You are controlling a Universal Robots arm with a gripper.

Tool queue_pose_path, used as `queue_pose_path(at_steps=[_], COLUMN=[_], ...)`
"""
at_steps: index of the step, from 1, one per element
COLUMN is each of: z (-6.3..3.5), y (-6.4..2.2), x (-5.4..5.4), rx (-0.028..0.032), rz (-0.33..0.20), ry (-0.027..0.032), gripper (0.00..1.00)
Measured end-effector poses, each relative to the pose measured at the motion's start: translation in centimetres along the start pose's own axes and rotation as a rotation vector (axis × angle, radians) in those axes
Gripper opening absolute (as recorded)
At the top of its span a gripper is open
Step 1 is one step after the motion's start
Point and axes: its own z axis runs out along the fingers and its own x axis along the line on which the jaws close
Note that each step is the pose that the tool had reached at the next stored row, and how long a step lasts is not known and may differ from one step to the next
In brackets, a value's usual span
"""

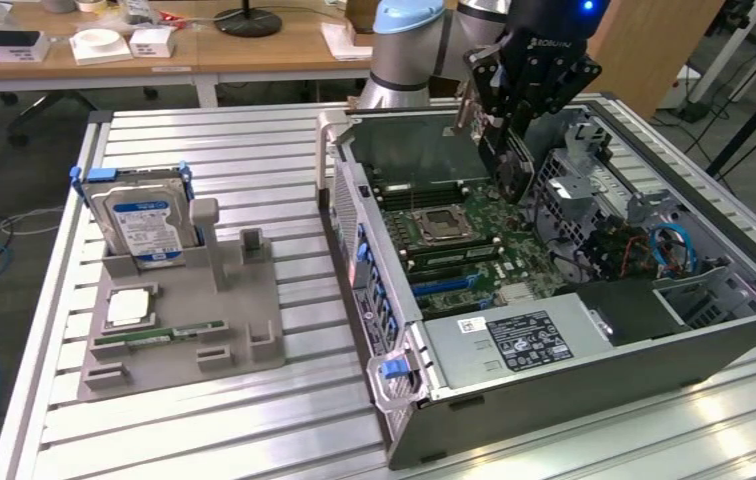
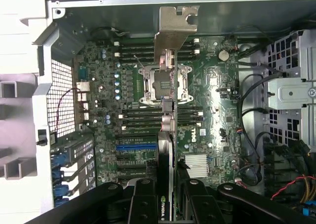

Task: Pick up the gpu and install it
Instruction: 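Insert the gpu into the slot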

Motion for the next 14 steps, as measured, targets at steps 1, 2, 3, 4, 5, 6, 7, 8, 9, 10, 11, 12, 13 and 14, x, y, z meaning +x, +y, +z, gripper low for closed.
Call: queue_pose_path(at_steps=[1,2,3,4,5,6,7,8,9,10,11,12,13,14], z=[0.00,0.00,0.00,0.00,0.00,0.00,0.00,0.00,0.00,0.00,0.00,0.00,0.00,0.00], y=[0.00,0.00,0.00,0.00,0.00,0.00,0.00,0.00,0.00,0.00,0.00,0.00,0.00,0.00], x=[0.00,0.00,0.00,0.00,0.00,0.00,0.00,0.00,0.00,0.00,0.00,0.00,0.00,0.00], rx=[0.0000,0.0001,0.0000,0.0000,0.0000,0.0000,0.0000,0.0000,0.0000,-0.0001,0.0000,-0.0001,-0.0001,-0.0001], rz=[-0.002,-0.004,-0.007,-0.010,-0.014,-0.017,-0.020,-0.023,-0.026,-0.029,-0.032,-0.035,-0.038,-0.041], ry=[0.0001,0.0002,0.0003,0.0005,0.0007,0.0008,0.0009,0.0011,0.0012,0.0014,0.0015,0.0016,0.0017,0.0019], gripper=[0.26,0.26,0.26,0.26,0.26,0.26,0.26,0.26,0.26,0.26,0.26,0.26,0.26,0.26])
